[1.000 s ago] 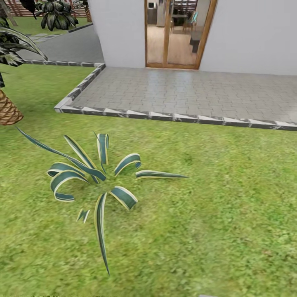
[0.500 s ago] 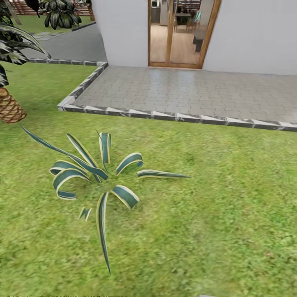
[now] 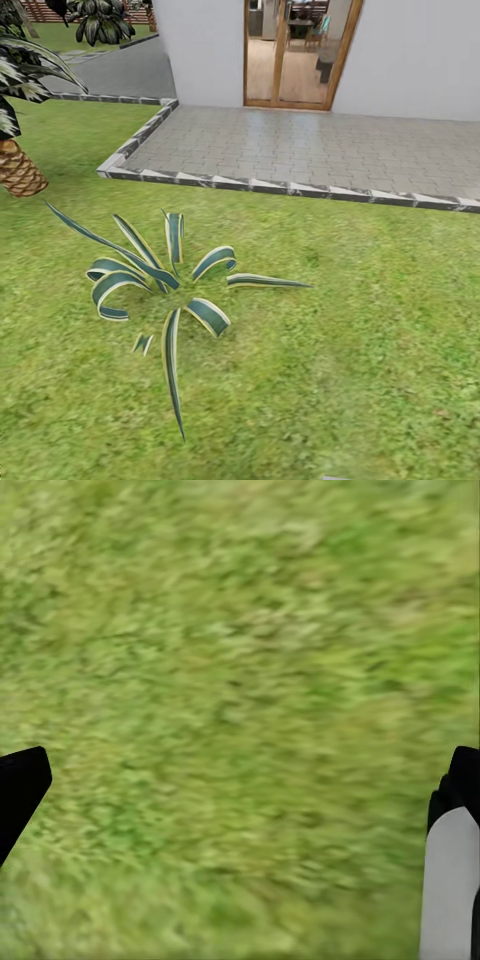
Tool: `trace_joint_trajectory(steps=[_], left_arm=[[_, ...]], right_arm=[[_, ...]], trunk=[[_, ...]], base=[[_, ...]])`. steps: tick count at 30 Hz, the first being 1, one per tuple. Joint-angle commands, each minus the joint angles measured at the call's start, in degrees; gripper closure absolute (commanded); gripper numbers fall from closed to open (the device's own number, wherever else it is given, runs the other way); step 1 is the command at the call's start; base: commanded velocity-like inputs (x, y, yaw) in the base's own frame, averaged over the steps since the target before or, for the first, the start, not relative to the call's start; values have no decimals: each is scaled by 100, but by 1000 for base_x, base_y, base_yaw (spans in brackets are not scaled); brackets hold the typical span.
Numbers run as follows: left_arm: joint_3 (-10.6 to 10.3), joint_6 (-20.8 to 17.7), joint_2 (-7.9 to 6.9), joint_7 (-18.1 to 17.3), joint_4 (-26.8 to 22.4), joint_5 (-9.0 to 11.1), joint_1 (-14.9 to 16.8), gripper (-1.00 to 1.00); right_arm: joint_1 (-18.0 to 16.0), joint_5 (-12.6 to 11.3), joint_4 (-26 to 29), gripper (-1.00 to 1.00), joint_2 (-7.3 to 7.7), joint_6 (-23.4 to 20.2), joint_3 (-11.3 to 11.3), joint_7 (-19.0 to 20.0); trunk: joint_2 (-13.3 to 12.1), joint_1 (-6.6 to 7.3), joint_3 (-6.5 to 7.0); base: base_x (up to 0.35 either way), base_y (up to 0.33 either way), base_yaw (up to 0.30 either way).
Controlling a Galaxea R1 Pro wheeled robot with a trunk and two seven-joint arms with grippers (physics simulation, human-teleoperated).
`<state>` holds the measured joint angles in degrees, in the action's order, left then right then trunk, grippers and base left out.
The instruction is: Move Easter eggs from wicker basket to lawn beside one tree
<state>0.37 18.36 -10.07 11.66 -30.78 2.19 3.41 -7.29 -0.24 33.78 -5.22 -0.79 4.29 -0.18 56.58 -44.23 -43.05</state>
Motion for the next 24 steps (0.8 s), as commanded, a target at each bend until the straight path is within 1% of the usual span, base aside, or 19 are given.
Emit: trace_joint_trajectory(steps=[1, 16, 20, 24], left_arm=[[-10, 19, -2, 11, 5, 22, 2, -100], [-11, 19, -2, 12, 9, 20, 2, -100], [-11, 19, -2, 12, 8, 22, 2, -100], [-11, 19, -3, 12, 4, 25, 2, -100]], right_arm=[[0, -3, 6, -100, -6, -8, 19, -1], [0, -3, 6, -100, -6, -7, 19, 0], [0, -3, 6, -100, -6, -3, 19, 0], [0, 2, 15, -100, -6, 10, 19, 3]], trunk=[[3, 0, -4], [3, 0, -4], [3, 0, -4], [3, 0, -4]], base=[[0, 99, 1], [0, 117, 0], [0, 172, 0], [0, 80, 0]])
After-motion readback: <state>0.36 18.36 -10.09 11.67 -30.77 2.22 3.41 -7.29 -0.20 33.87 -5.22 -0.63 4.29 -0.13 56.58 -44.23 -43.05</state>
